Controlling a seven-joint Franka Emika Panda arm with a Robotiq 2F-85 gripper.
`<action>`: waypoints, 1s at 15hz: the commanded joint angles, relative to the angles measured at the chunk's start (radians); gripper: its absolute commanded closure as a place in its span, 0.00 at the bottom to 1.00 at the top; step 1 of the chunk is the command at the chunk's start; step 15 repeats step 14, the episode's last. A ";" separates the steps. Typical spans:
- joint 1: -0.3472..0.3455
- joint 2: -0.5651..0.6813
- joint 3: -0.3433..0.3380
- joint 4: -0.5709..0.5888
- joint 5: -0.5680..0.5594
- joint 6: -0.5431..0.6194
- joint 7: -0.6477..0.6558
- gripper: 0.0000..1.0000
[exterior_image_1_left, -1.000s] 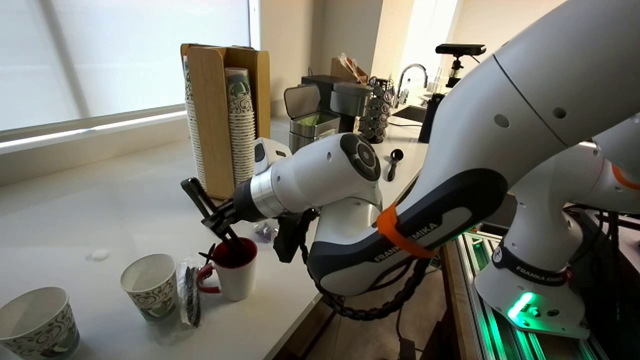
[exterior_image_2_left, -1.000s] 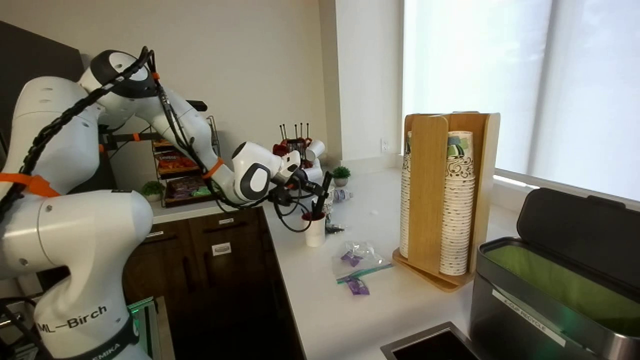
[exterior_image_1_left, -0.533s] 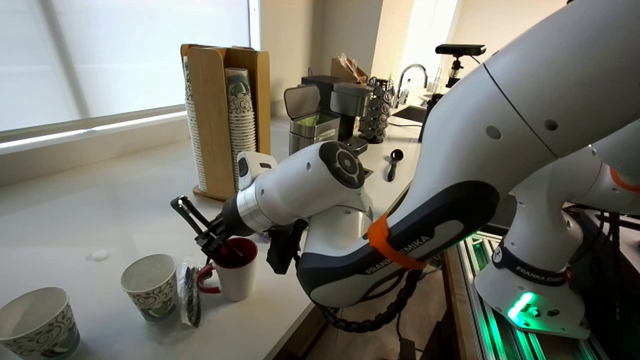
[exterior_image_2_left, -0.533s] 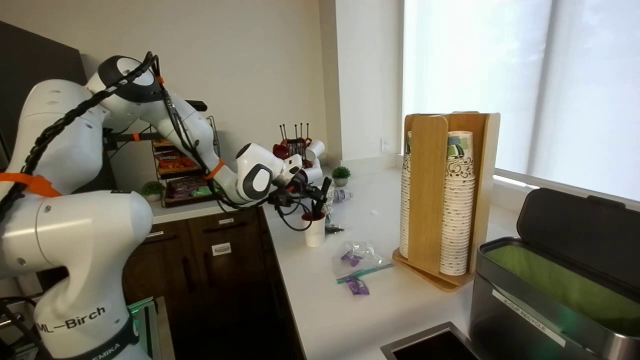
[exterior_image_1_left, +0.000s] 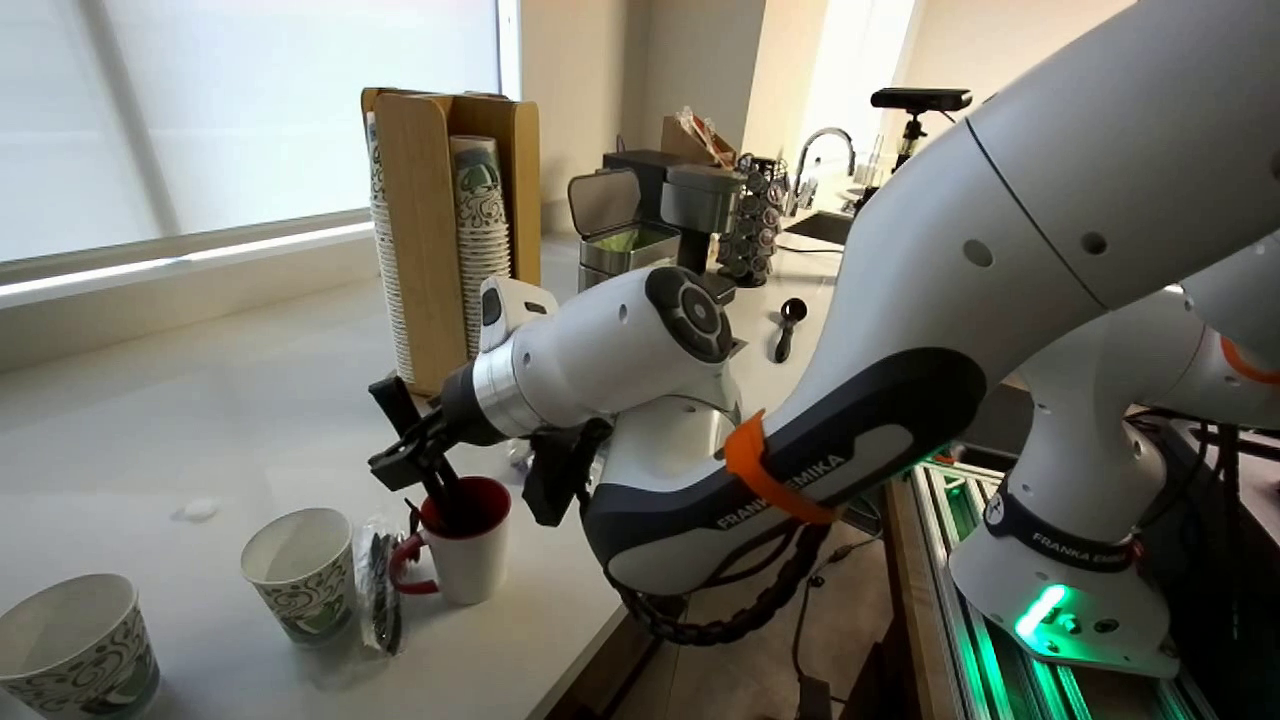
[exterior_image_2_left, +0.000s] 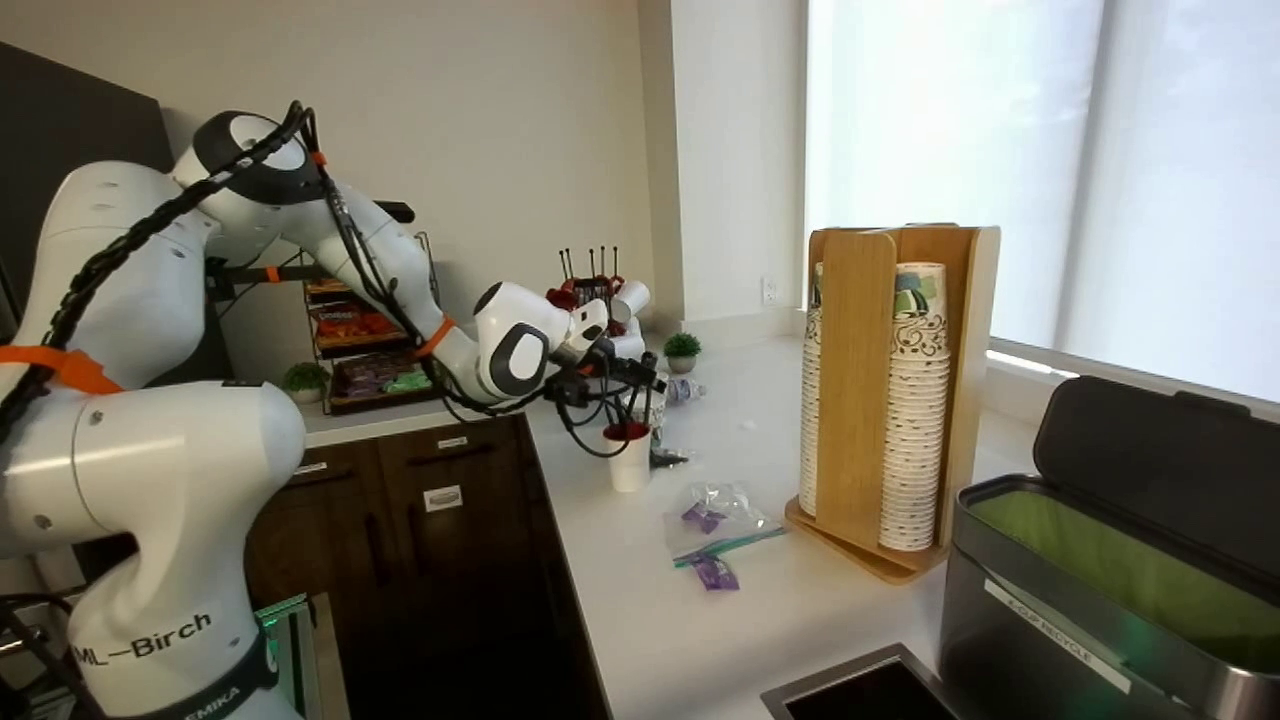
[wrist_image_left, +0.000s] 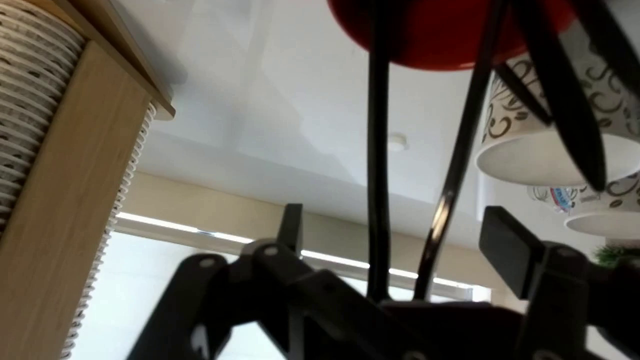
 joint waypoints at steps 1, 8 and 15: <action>0.036 -0.019 -0.024 -0.034 0.069 0.099 0.050 0.00; 0.069 -0.029 -0.071 -0.064 0.281 0.311 0.173 0.00; 0.073 -0.024 -0.102 -0.076 0.433 0.323 0.169 0.00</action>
